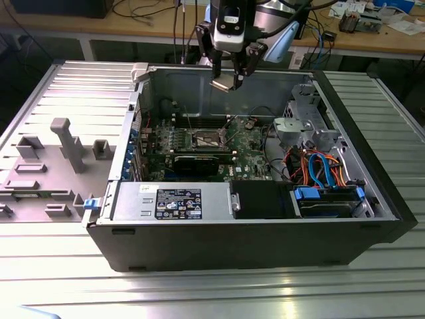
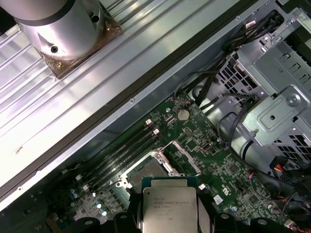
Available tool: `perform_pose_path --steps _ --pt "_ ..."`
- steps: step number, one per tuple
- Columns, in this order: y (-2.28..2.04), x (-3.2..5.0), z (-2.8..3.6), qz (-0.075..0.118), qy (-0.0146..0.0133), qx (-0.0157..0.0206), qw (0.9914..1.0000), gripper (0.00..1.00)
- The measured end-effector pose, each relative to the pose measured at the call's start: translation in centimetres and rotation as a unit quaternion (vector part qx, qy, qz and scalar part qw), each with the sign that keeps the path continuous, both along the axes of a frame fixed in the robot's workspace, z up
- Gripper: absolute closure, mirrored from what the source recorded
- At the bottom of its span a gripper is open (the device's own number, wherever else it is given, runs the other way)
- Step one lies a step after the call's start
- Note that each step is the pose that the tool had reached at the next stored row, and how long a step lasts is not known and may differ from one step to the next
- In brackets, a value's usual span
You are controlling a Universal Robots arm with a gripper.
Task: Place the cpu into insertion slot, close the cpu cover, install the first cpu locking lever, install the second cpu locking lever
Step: 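Place the cpu into insertion slot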
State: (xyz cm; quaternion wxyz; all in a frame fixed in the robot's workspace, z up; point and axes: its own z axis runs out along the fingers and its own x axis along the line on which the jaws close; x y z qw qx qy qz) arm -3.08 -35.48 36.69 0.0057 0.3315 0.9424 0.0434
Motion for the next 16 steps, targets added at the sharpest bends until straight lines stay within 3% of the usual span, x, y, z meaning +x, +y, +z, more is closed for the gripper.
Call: perform_pose_path --steps 16 --pt "0.00 0.00 -0.01 -0.004 0.0000 0.0000 0.99999 0.46"
